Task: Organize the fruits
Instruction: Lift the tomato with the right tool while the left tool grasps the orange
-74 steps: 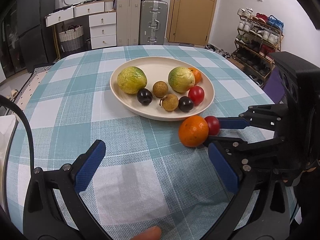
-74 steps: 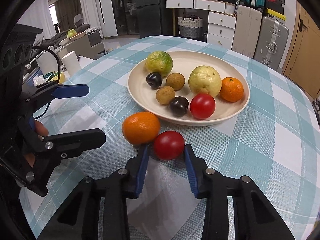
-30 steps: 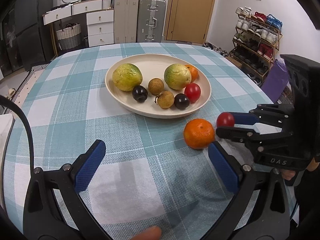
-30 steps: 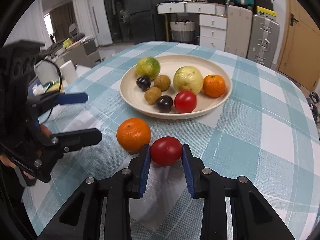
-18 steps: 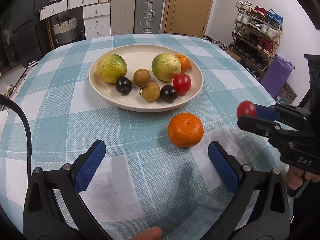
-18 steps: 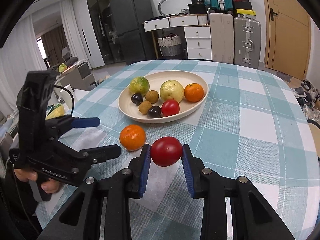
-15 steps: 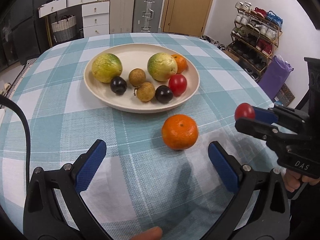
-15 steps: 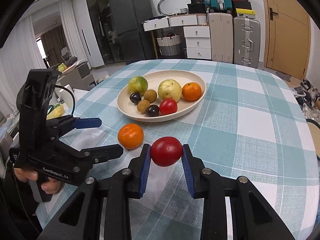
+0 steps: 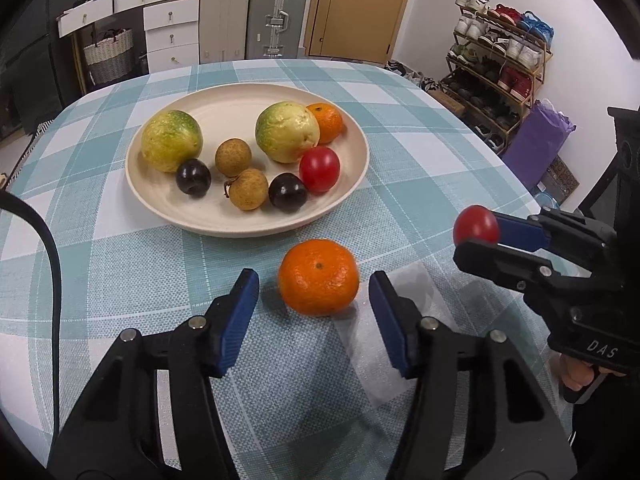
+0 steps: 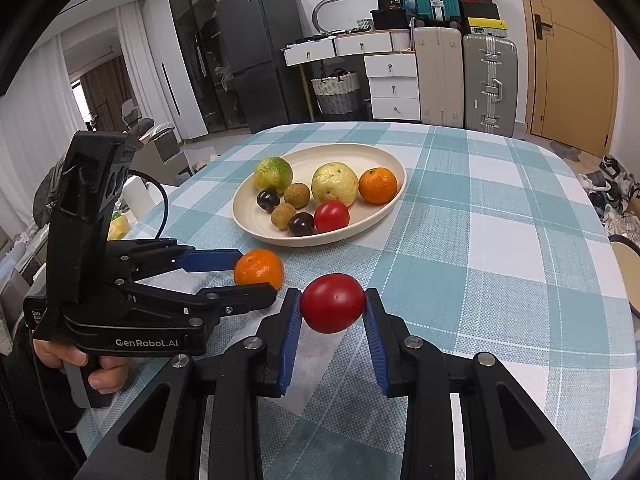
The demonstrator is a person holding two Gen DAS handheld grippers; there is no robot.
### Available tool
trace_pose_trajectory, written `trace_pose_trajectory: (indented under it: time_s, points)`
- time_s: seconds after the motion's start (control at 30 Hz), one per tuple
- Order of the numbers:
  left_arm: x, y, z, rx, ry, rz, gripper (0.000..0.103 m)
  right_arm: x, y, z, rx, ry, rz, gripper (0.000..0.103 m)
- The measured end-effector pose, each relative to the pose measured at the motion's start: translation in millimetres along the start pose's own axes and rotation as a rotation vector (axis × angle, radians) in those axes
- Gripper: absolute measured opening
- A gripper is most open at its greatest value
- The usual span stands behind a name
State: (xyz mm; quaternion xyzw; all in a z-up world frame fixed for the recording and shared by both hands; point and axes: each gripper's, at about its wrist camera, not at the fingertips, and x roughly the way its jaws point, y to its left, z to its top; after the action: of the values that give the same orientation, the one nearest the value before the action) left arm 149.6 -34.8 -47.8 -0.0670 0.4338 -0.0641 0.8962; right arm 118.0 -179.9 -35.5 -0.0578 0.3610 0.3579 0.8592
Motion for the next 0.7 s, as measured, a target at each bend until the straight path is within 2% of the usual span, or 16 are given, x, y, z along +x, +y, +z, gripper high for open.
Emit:
trace_pose_trajectory:
  time_s: [0.2,0.27,0.7]
  points:
    - [1.7,-1.5,0.1,0.009,0.006,-0.007,0.045,0.5,0.7,-0.5,-0.001,0.002,0.002,0.032]
    - [1.0,-1.7,-0.7,0.009,0.002,-0.002,0.038,0.2,0.9,-0.3,-0.001,0.0,0.002,0.032]
    - [-13.6,0.3,0.3,0.02,-0.044,-0.028,0.037,-1.8,-0.4,0.3,0.006,-0.008,0.001,0.032]
